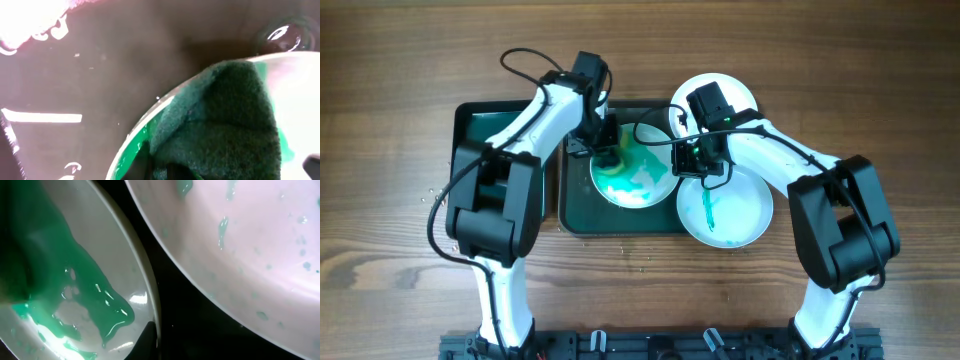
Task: Clean dirty plates on tray and stack at the side
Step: 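Scrub the left plate with the sponge while the right gripper holds the plate rim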
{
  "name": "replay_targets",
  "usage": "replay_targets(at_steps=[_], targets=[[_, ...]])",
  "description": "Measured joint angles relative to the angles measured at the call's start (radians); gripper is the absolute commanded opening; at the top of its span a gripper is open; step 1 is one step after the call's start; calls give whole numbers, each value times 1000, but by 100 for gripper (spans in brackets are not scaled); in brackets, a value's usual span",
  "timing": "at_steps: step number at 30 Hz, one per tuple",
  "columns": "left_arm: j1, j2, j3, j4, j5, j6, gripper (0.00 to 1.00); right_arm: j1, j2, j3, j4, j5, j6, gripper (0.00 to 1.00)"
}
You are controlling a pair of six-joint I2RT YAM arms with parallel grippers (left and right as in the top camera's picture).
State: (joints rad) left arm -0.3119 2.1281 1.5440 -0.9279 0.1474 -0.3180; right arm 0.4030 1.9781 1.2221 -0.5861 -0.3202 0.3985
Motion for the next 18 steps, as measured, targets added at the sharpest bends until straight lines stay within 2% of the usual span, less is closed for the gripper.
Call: replay_targets(at_steps=[5, 10, 18], targets=[[-43, 0, 8, -51, -13, 34, 4, 0, 0, 0, -2, 0, -4, 4], [-80, 0, 7, -60, 129, 148, 4, -1, 0, 0, -4, 0, -5, 4], [-155, 0, 2, -57, 287, 221, 4, -1, 0, 0, -4, -2, -5, 4]])
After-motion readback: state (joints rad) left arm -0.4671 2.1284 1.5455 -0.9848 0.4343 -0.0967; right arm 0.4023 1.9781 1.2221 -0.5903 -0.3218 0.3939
